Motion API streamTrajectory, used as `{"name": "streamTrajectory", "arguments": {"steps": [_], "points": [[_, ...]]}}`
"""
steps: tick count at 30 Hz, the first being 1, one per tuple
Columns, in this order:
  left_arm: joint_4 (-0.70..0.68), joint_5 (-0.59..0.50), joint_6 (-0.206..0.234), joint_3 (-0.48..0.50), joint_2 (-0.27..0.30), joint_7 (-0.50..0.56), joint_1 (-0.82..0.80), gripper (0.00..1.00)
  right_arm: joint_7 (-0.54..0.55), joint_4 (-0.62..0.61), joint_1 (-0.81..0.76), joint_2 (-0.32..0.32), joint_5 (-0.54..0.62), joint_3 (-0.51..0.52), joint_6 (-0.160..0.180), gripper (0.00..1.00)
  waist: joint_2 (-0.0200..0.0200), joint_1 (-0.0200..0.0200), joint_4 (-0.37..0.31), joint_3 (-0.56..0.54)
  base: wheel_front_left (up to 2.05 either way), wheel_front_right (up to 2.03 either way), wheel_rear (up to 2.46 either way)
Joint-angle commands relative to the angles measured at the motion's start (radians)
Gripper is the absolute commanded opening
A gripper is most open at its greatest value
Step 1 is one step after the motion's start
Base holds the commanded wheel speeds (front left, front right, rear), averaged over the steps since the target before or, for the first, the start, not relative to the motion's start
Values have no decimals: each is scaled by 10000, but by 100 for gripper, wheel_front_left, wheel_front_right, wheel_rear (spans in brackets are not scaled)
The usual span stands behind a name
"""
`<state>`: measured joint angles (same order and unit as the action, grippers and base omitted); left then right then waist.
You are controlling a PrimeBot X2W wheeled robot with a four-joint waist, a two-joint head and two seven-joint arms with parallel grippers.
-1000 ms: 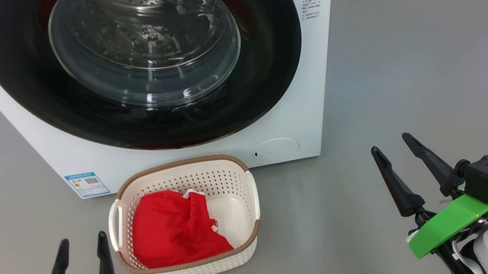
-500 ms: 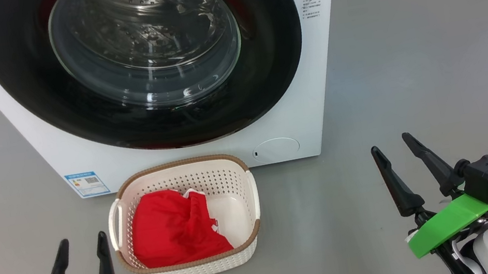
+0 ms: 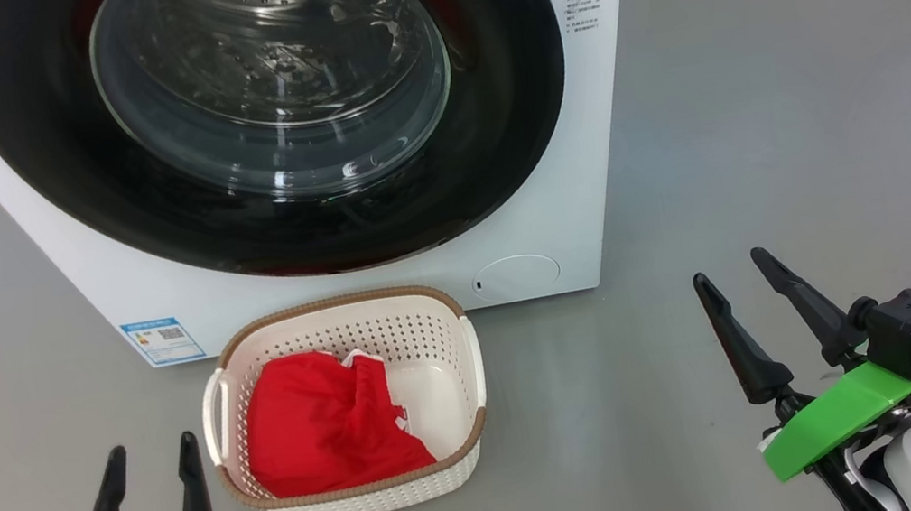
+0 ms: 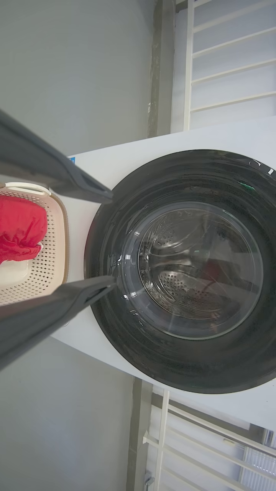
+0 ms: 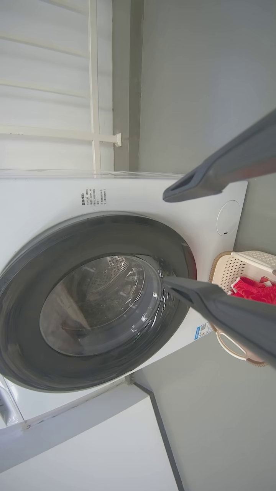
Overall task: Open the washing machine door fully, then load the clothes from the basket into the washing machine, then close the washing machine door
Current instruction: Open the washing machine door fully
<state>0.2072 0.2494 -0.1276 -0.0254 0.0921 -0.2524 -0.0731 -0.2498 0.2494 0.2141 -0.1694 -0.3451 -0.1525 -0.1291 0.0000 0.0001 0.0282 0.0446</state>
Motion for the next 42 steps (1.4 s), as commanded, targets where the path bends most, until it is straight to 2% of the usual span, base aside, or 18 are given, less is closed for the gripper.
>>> {"name": "streamTrajectory", "arguments": {"steps": [1,22,29,42], "points": [[-252,-34,-31,370,189,-93,-494,100,-120,-206,341,-87,-23,-237,-16,100,0,-1,4,-4,0,0,0],[-451,116,-31,297,191,-93,-704,100,-120,-9,1168,-507,-375,0,-16,100,0,-1,228,523,0,0,0],[-584,290,-31,257,185,-93,-919,100,-120,282,1810,-640,-1238,223,-16,100,0,-1,407,943,0,0,0],[-680,374,-31,316,241,-93,-1336,100,-120,876,3513,-1316,-2709,591,-16,100,0,-1,760,1881,0,0,0]]}}
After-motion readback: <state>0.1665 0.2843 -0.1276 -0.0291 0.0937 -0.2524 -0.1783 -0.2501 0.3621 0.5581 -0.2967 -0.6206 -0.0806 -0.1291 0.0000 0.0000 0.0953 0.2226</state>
